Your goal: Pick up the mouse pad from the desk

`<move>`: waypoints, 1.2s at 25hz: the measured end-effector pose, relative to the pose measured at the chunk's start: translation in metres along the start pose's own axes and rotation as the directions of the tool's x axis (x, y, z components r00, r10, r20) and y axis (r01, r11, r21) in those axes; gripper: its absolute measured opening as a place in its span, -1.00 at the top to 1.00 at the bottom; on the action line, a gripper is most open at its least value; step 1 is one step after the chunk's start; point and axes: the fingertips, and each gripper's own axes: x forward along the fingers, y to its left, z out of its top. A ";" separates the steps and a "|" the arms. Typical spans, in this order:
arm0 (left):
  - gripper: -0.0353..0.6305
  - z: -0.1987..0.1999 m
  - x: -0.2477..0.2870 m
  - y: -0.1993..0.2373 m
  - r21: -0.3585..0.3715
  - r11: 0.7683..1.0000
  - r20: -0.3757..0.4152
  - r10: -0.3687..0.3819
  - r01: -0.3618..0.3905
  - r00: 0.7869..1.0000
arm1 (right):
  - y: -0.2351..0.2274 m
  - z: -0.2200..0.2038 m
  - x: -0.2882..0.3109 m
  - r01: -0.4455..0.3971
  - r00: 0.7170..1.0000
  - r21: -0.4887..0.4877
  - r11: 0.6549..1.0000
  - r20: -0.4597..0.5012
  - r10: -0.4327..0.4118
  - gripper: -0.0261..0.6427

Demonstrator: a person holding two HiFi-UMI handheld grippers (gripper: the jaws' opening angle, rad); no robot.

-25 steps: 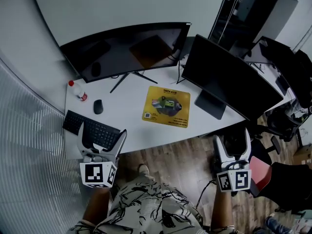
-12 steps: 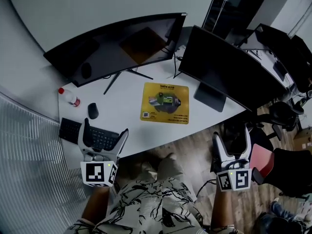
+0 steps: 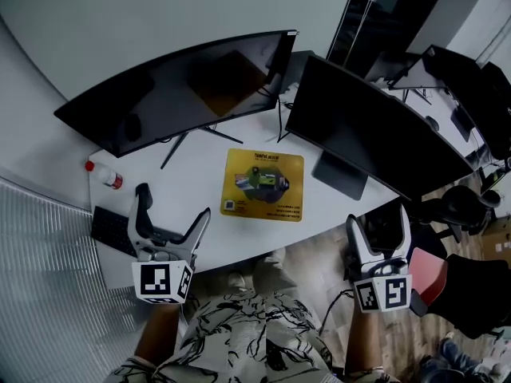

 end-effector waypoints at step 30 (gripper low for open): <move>-0.84 -0.090 0.149 -0.037 -0.035 0.999 -0.239 -0.015 0.006 0.971 | -0.012 -0.187 0.144 -0.255 0.901 0.161 0.953 -0.318 0.295 -0.48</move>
